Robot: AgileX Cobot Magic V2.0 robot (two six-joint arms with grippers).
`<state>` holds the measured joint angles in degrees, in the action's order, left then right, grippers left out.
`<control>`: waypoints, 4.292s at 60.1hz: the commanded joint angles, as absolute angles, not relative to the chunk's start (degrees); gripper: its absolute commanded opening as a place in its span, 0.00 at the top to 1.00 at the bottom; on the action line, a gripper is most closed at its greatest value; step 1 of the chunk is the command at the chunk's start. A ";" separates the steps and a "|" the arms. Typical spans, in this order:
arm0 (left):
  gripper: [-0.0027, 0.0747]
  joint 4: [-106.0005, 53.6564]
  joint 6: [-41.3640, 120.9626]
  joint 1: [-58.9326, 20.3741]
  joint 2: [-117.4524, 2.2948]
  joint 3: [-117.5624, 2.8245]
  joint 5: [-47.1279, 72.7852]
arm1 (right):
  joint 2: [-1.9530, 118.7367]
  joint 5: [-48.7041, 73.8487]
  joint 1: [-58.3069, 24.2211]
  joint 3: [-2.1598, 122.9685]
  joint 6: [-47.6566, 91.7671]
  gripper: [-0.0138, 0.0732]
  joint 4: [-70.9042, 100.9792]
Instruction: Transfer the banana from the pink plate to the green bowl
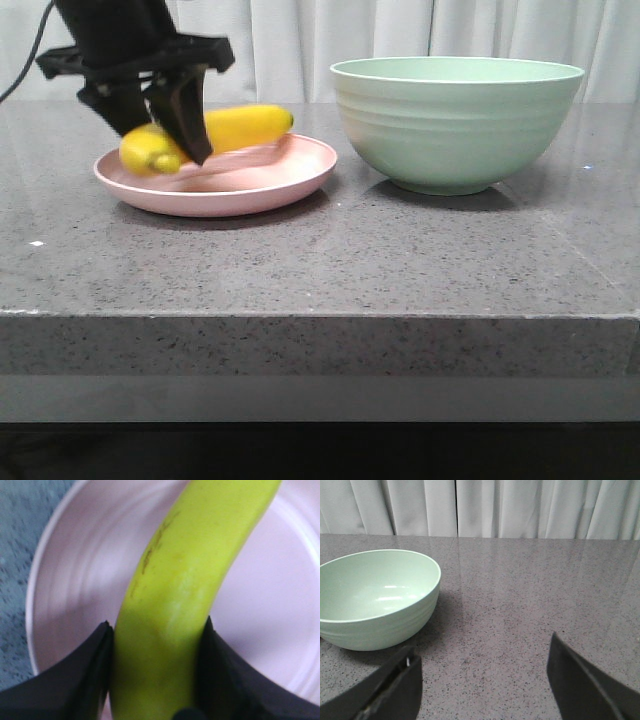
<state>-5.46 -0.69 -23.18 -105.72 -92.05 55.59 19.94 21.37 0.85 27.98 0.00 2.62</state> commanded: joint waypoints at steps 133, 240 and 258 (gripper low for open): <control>0.91 -43.44 24.79 -21.12 -94.47 -99.84 72.60 | 70.63 25.25 -11.01 61.07 40.81 0.22 89.93; 0.21 -43.26 25.76 -21.12 -94.47 -99.84 69.39 | 82.58 37.56 -15.55 66.69 48.33 0.72 97.73; 0.20 -41.79 25.76 -19.53 -93.89 -101.57 72.80 | 82.58 34.89 -15.44 66.69 48.33 0.72 97.39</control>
